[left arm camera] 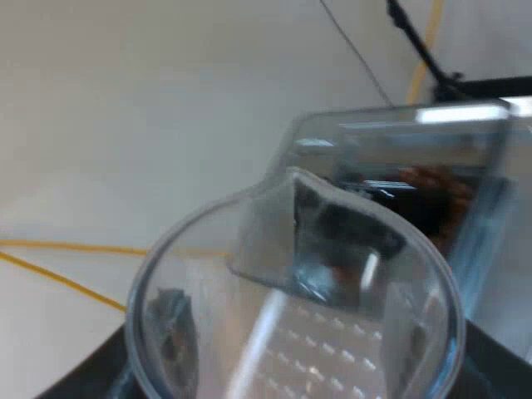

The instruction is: Pour the beans into the coffee machine

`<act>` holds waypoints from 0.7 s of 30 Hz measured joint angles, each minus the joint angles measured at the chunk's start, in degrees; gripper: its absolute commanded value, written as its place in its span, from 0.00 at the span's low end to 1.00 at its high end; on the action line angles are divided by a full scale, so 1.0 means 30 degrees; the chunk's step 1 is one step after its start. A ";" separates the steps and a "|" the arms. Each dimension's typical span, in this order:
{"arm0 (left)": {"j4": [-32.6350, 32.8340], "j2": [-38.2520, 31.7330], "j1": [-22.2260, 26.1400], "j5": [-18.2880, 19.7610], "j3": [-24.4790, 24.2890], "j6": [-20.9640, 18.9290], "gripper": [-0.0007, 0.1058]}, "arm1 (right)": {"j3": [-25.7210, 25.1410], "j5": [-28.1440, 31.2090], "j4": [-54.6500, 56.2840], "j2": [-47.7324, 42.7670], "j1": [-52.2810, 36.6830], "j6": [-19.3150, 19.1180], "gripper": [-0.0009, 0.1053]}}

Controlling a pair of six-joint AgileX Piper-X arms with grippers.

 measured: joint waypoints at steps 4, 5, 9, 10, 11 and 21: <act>0.2135 -0.0993 0.0000 0.0096 0.0000 -0.1230 0.35 | 0.0000 -0.1342 0.0358 0.0000 0.0000 -0.0363 0.75; 0.2499 -0.1209 0.0000 0.0096 0.0000 -0.1659 0.35 | 0.0000 -0.1552 0.0614 0.0000 0.0000 -0.0830 0.75; 0.3022 -0.2061 0.0000 -0.0081 0.0294 -0.2586 0.35 | 0.0000 -0.1775 0.1401 0.0000 0.0000 -0.1246 0.75; 0.3090 -0.2380 0.0000 -0.0223 0.0590 -0.2703 0.35 | 0.0000 -0.1870 0.1690 0.0000 0.0103 -0.1253 0.75; 0.3103 -0.2781 0.0051 -0.0272 0.1069 -0.2753 0.35 | 0.0000 -0.1911 0.1903 0.0000 0.0266 -0.1308 0.75; 0.1587 -0.6997 0.3089 0.0892 0.7573 -0.4549 0.35 | 0.0000 -0.1964 0.4047 0.0000 0.3216 -0.1693 0.75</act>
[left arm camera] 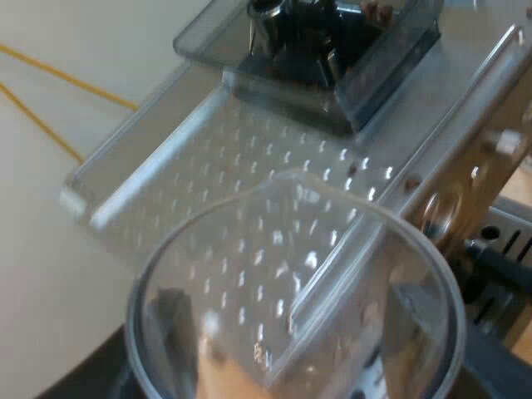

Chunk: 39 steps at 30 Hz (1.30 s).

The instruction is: Pour the beans into the coffee machine

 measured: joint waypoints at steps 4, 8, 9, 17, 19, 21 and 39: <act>-0.0492 -0.1692 0.1287 0.0928 0.2193 -0.0650 0.35 | 0.0161 0.0222 0.0347 0.0000 0.0574 0.0112 0.75; -0.1419 -0.4162 0.3275 0.1896 0.5905 -0.0972 0.35 | 0.0712 0.0408 0.0342 0.0000 0.0567 0.0931 0.75; -0.1770 -0.4563 0.3697 0.2010 0.6783 -0.1063 0.35 | 0.1034 0.0407 0.0342 0.0000 0.0567 0.1175 0.75; -0.5380 -0.6743 0.6262 0.2737 1.2013 -0.3403 0.35 | 0.2912 0.0460 0.0296 0.0470 0.0567 0.1573 0.75; -0.6294 -0.6877 0.6731 0.3185 1.3085 -0.4222 0.35 | 0.3122 0.0460 0.0140 0.0678 0.0567 0.1822 0.75; -0.6909 -0.6876 0.6980 0.3505 1.3795 -0.4649 0.35 | 0.3214 0.0460 -0.0308 0.1079 0.0567 0.2262 0.75; -1.8132 -0.6876 0.7124 0.4170 2.1377 -0.6868 0.35 | 0.3205 0.2346 -0.1611 0.4101 0.0567 0.2452 0.75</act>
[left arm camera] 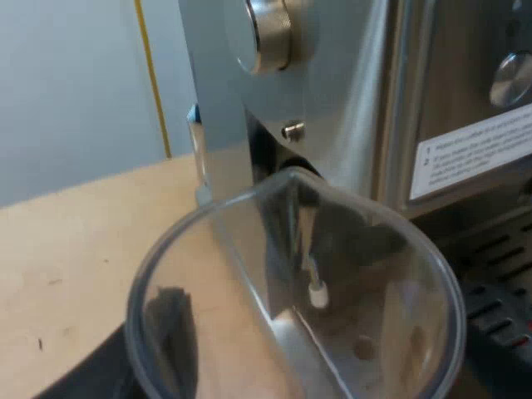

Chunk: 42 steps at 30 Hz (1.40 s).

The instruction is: Pour the beans into the coffee machine

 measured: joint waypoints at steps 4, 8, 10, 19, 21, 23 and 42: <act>-0.1733 0.0000 0.0000 0.0000 0.1009 -0.0078 0.35 | 0.0000 0.0061 -0.0182 0.0043 0.0000 0.0000 0.75; -0.4969 0.0000 0.0000 -0.1004 0.3095 -0.0734 0.35 | 0.0000 0.0116 -0.0523 0.0043 0.0000 0.0128 0.75; -0.6232 0.0000 0.0000 -0.1213 0.3738 -0.0776 0.35 | 0.0000 0.0154 -0.0613 0.0043 0.0000 0.0293 0.75; -0.9524 0.3110 0.0000 -0.1194 0.4977 -0.0776 0.35 | 0.0000 0.0540 -0.1149 0.0850 0.0000 0.0767 0.75; -1.0602 0.3872 -0.0105 -0.1190 0.4977 -0.0776 0.35 | 0.0000 0.0522 -0.1299 0.0859 0.0000 0.1130 0.75; -1.1374 0.4463 -0.0337 -0.1190 0.4977 -0.0728 0.35 | 0.0000 0.0522 -0.1487 0.0859 0.0000 0.1464 0.75; -1.7296 1.2029 -0.1078 -0.1253 0.4822 0.0338 0.35 | 0.0000 0.0522 -0.1713 0.0859 0.0000 0.2140 0.75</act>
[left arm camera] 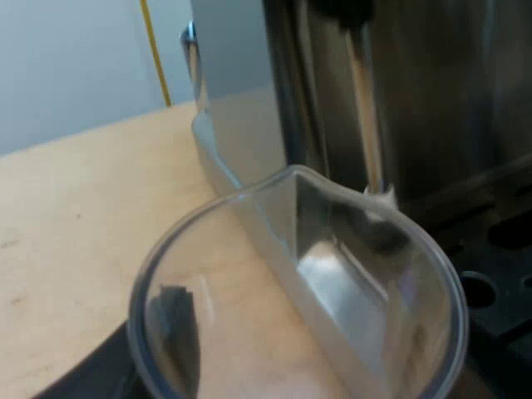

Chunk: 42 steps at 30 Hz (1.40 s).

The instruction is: Pour the beans into the coffee machine

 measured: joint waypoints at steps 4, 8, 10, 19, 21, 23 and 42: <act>-0.0586 0.1243 0.0000 -0.0165 -0.0045 0.0041 0.35 | 0.0000 0.0000 0.0059 0.0000 0.0000 0.0000 0.75; -0.0964 0.2445 0.0000 -0.0318 -0.0456 0.0041 0.35 | 0.0000 0.0000 0.0135 0.0000 0.0000 0.0000 0.75; -0.0955 0.2979 0.0000 -0.0369 -0.0926 0.0041 0.36 | 0.0000 0.0000 0.0135 0.0000 0.0000 0.0000 0.75; -0.0926 0.3670 0.0000 -0.0365 -0.1340 0.0041 0.55 | 0.0000 0.0000 0.0135 0.0000 0.0000 0.0000 0.75; -0.0926 0.3670 0.0000 -0.0434 -0.1340 0.0041 0.55 | 0.0000 0.0000 0.0135 0.0000 0.0000 0.0000 0.75; -0.0926 0.3670 0.0000 -0.0453 -0.1340 0.0041 0.55 | 0.0000 0.0000 0.0135 0.0000 0.0000 0.0000 0.75; 0.2330 0.3670 0.0000 -0.0928 -0.1340 0.0041 0.60 | 0.0000 0.0000 0.0135 0.0000 0.0000 0.0000 0.75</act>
